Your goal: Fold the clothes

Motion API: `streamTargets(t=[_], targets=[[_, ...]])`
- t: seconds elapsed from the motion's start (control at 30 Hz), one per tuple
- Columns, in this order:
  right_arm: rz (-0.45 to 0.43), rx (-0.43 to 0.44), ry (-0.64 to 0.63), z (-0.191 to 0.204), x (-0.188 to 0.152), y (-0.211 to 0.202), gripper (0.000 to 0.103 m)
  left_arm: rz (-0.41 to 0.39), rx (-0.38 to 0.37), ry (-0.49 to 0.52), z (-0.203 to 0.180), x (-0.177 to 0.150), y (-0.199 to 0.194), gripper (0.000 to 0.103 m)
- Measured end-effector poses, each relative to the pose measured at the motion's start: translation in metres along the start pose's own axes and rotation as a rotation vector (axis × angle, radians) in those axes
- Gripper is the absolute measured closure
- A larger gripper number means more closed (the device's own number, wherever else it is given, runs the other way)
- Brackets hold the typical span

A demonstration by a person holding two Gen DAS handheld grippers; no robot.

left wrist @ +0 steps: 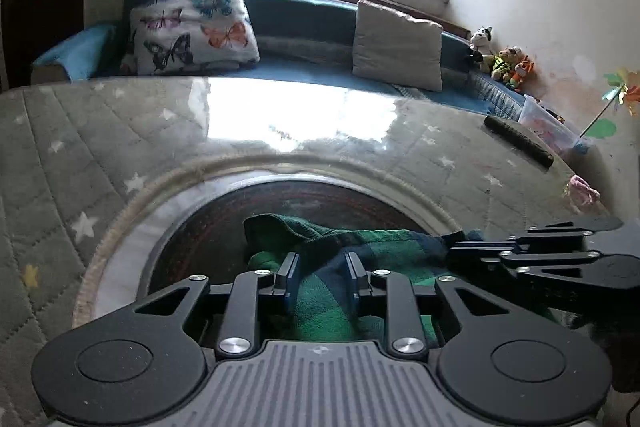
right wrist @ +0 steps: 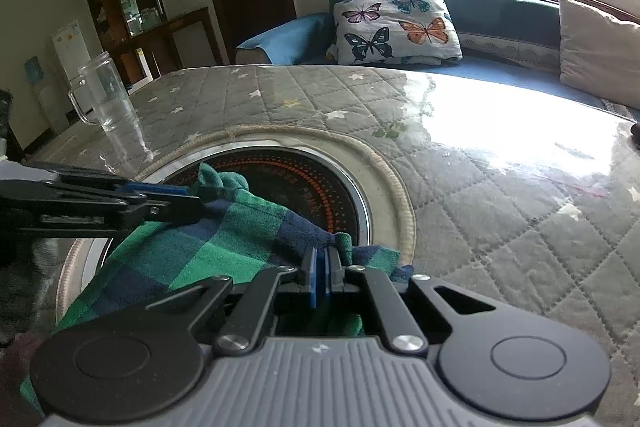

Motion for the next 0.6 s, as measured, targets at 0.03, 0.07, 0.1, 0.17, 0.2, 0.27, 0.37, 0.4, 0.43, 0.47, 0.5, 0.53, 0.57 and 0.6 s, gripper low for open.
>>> streamTargets(t=[0.03, 0.07, 0.1, 0.17, 0.2, 0.27, 0.37, 0.4, 0.43, 0.47, 0.5, 0.53, 0.57, 0.6], targets=[[-0.001, -0.002, -0.005, 0.001, 0.000, -0.001, 0.099, -0.007, -0.002, 0.017, -0.004, 0.000, -0.006, 0.077], [-0.002, -0.005, -0.010, 0.002, 0.001, -0.001, 0.098, -0.010, -0.008, 0.037, -0.009, -0.002, -0.012, 0.077], [-0.003, -0.007, -0.015, 0.003, 0.001, -0.002, 0.096, -0.014, -0.014, 0.062, -0.014, -0.005, -0.017, 0.077], [-0.013, -0.014, -0.029, 0.007, 0.002, -0.008, 0.091, -0.011, -0.023, 0.095, -0.021, -0.011, -0.026, 0.077], [-0.019, -0.011, -0.042, 0.011, 0.001, -0.013, 0.090, -0.008, -0.027, 0.105, -0.023, -0.015, -0.029, 0.077], [-0.024, -0.003, -0.067, 0.018, -0.001, -0.022, 0.090, -0.008, -0.037, 0.109, -0.027, -0.022, -0.035, 0.077], [-0.023, 0.008, -0.098, 0.029, -0.008, -0.034, 0.090, -0.007, -0.060, 0.116, -0.035, -0.034, -0.046, 0.077], [-0.022, 0.012, -0.108, 0.033, -0.011, -0.039, 0.090, -0.007, -0.070, 0.121, -0.038, -0.038, -0.049, 0.077], [-0.020, 0.015, -0.115, 0.035, -0.014, -0.042, 0.090, -0.006, -0.075, 0.131, -0.042, -0.042, -0.051, 0.077], [-0.018, 0.018, -0.128, 0.039, -0.018, -0.046, 0.090, -0.005, -0.080, 0.141, -0.045, -0.046, -0.053, 0.077], [-0.016, 0.022, -0.140, 0.044, -0.022, -0.051, 0.090, -0.005, -0.085, 0.151, -0.049, -0.050, -0.055, 0.077], [-0.017, 0.024, -0.148, 0.047, -0.026, -0.055, 0.090, -0.004, -0.090, 0.161, -0.052, -0.054, -0.057, 0.077], [-0.017, 0.025, -0.155, 0.050, -0.030, -0.059, 0.090, -0.003, -0.095, 0.171, -0.055, -0.058, -0.059, 0.077], [-0.020, 0.029, -0.158, 0.053, -0.034, -0.064, 0.090, -0.003, -0.100, 0.181, -0.059, -0.062, -0.061, 0.077]])
Point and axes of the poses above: each gripper's, at about its wrist camera, not at the fingertips, and y roughly the way its jaws point, z to its left, x to its top, the point moved 8 cm from there along y, roughly the way its jaws point, and after that the axes turned 2 degrees about -y, right-handed, at the moved point
